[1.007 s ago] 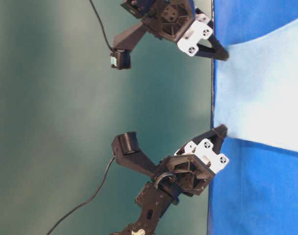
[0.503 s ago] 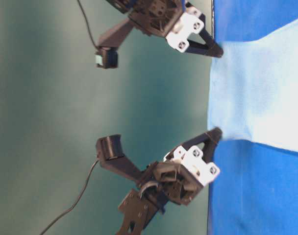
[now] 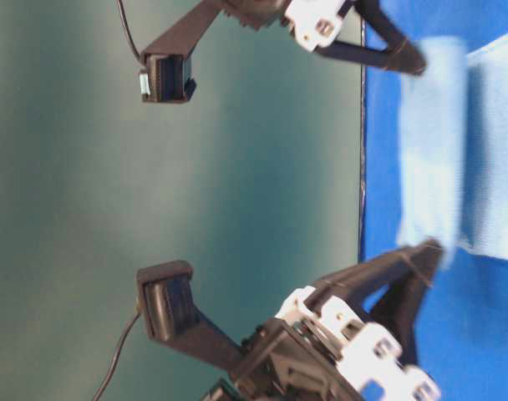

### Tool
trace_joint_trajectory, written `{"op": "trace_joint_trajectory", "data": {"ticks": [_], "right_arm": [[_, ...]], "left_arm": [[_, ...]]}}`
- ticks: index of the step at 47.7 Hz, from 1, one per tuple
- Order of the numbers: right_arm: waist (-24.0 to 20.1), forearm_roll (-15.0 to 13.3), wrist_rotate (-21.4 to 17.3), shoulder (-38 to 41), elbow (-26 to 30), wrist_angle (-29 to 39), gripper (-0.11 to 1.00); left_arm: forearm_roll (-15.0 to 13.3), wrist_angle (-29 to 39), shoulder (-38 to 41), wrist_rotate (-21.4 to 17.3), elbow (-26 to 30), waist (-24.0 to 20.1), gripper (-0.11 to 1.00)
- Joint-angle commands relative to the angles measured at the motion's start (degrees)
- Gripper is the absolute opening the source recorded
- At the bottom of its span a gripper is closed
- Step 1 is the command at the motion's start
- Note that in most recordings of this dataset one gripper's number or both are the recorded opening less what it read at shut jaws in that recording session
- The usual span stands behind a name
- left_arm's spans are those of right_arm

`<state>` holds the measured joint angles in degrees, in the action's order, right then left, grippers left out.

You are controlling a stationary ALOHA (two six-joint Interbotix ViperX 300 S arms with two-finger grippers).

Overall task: Fold the light blue towel.
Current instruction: 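Fold the strip's top half down onto its bottom half with both grippers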

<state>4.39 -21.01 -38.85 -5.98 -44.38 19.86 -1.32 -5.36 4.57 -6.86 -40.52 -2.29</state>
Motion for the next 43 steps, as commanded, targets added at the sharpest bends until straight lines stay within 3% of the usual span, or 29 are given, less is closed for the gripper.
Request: {"op": "trace_joint_trajectory", "data": {"ticks": [1,15,43], "right_arm": [[-2.46,0.09,-1.58,-1.23,0.18,0.97,0.05],[-8.44,0.09,-4.48,-0.62,0.09,2.2,0.05],[-8.53,0.09,-4.57,2.29,0.18,-2.64,0.06]], "left_arm": [[0.0,0.0,-1.32,1.14,0.26,2.72,0.03],[0.0,0.18,0.62,4.13,-0.09,6.86,0.03],[0.0,-4.48,2.37,4.13,0.26,7.21,0.03]]}}
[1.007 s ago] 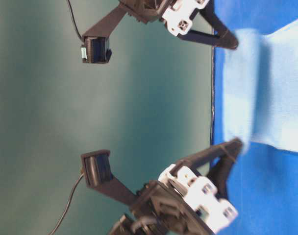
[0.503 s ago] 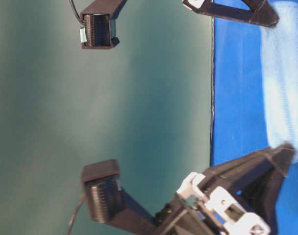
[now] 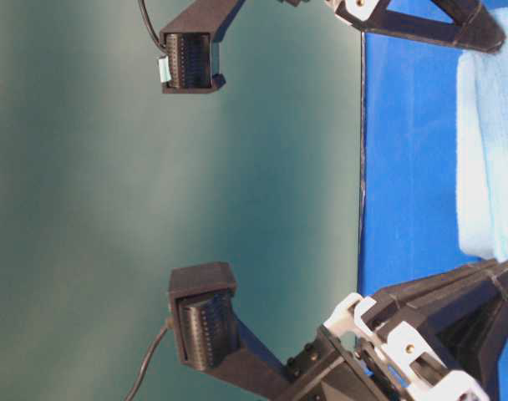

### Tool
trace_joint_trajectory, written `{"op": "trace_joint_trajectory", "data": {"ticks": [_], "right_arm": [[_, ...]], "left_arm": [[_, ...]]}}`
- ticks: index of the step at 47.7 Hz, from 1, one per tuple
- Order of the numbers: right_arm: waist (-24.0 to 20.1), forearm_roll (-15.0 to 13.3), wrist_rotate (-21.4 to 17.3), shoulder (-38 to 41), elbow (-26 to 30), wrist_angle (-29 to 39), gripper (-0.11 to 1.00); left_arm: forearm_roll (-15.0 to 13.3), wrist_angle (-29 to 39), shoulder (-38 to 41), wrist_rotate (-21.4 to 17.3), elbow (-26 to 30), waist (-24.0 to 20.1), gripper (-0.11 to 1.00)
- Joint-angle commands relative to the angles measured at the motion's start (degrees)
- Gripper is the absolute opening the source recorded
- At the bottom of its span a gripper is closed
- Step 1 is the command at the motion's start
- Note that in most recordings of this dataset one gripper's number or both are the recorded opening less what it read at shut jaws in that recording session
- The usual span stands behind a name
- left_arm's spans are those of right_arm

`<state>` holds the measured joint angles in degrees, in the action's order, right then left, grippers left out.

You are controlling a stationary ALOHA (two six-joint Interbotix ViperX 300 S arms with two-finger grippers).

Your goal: Fold the light blue towel.

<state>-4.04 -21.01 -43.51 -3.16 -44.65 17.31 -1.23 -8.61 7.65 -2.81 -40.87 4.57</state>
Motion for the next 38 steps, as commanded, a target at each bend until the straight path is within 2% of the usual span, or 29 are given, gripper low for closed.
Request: {"op": "trace_joint_trajectory", "data": {"ticks": [1,3,6,8,11,13,16,20,32,38], "right_arm": [[-0.09,0.09,0.09,-0.53,0.44,0.0,0.07],[-0.09,0.09,0.0,-0.53,0.53,0.44,0.15],[-0.09,0.18,-0.09,-0.44,0.62,0.88,0.34],[-0.09,0.09,-0.35,-0.44,0.62,1.14,0.46],[-0.09,0.09,-0.62,-0.53,0.79,1.23,0.63],[-0.18,0.09,-0.7,-0.53,0.97,1.32,0.64],[-0.53,0.09,-0.7,-0.88,1.23,1.41,0.6],[-1.32,0.09,-0.62,-1.85,1.76,2.2,0.6],[-7.56,-0.26,-0.62,-9.76,4.92,8.26,0.6],[-8.96,-1.23,-0.62,-14.85,5.62,10.81,0.6]], "left_arm": [[-0.09,-1.41,-0.7,0.09,0.62,0.35,0.04],[-0.09,-1.76,-0.7,0.09,0.7,0.35,0.04],[-0.09,-2.11,-0.7,0.09,0.88,0.35,0.08],[-0.09,-2.37,-0.7,0.09,0.88,0.53,0.17],[-0.09,-2.29,-0.97,0.09,0.7,0.53,0.38],[-0.09,-2.11,-1.14,0.0,0.62,0.53,0.53],[-0.09,-1.76,-1.76,0.0,0.44,0.53,0.7],[-0.09,-0.97,-3.34,0.0,0.35,0.53,0.85],[-0.09,5.01,-11.95,0.0,-0.7,0.62,0.81],[-0.09,7.47,-17.93,-0.18,-1.85,0.53,0.81]]}}
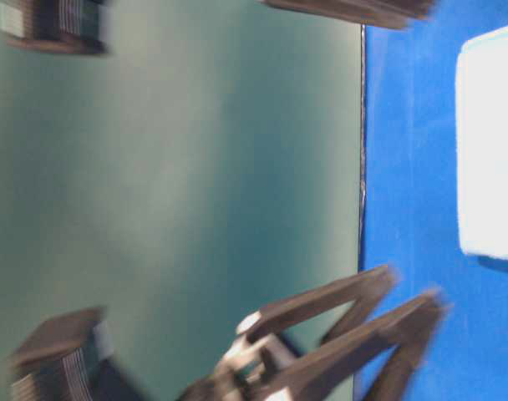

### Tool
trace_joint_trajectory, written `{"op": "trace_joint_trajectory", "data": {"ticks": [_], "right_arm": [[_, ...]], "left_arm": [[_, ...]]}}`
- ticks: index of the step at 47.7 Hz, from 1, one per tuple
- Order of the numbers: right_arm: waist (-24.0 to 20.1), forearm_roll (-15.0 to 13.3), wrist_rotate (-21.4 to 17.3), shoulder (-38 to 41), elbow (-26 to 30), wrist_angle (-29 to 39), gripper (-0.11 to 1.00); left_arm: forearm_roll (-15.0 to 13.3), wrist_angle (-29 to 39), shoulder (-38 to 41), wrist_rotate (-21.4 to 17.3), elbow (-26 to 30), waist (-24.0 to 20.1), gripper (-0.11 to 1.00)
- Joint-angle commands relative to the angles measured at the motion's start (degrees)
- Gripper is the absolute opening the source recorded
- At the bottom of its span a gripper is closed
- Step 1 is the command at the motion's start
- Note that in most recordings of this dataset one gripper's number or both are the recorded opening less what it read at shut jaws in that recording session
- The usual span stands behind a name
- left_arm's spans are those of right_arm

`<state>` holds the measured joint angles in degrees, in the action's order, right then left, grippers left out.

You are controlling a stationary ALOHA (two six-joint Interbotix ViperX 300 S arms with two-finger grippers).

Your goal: Fold the light blue towel.

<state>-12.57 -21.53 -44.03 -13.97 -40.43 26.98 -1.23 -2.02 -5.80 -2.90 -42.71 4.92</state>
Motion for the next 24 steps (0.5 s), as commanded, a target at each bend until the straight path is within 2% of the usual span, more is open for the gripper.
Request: {"op": "trace_joint_trajectory", "data": {"ticks": [1,14,24], "right_arm": [[-0.44,-0.97,-0.09,-4.92,1.32,1.41,0.6],[-0.44,-7.21,0.0,-16.88,-3.43,2.29,0.6],[-0.44,-10.63,-0.09,-28.3,-8.26,2.37,0.6]], "left_arm": [[-0.09,1.14,-5.54,-0.09,-0.35,0.18,0.81],[-0.09,1.85,-22.15,-0.26,-7.82,0.18,0.8],[-0.09,2.11,-36.12,-0.7,-15.38,0.18,0.79]]}}
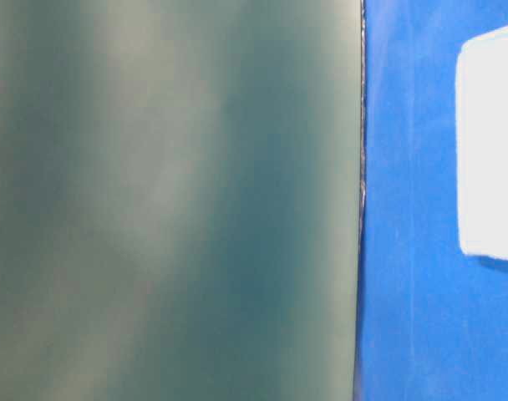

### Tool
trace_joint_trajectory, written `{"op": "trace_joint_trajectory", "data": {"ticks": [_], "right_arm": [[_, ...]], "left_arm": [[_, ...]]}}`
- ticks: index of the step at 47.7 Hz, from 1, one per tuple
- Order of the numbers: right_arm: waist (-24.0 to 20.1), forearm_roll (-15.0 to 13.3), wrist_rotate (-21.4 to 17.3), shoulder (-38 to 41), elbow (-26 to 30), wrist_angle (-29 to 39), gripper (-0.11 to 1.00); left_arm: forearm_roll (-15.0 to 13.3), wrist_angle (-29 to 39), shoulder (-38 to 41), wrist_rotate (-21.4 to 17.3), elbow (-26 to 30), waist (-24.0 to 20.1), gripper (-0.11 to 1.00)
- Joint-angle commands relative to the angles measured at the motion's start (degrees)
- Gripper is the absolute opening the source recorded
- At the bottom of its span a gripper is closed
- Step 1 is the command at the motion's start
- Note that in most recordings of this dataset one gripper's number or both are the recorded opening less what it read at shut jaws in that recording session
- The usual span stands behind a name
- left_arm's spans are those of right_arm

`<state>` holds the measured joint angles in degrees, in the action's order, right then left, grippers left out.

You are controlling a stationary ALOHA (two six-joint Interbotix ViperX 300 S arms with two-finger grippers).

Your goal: Fold the light blue towel.

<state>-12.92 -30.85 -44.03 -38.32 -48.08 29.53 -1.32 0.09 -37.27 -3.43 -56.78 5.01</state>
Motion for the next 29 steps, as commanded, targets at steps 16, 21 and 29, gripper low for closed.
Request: {"op": "trace_joint_trajectory", "data": {"ticks": [16,21,29], "right_arm": [[0.26,-3.25,-0.26,-21.97,-13.1,-3.16,0.6],[1.32,-3.25,-0.26,-25.66,-16.96,-4.57,0.6],[4.48,-3.25,-0.26,-29.71,-21.71,-6.24,0.6]], "left_arm": [[0.0,0.88,-25.31,0.0,-15.29,-2.99,0.79],[0.0,1.58,-29.79,0.35,-18.11,-4.13,0.79],[0.0,3.34,-33.84,0.62,-20.74,-6.33,0.79]]}}
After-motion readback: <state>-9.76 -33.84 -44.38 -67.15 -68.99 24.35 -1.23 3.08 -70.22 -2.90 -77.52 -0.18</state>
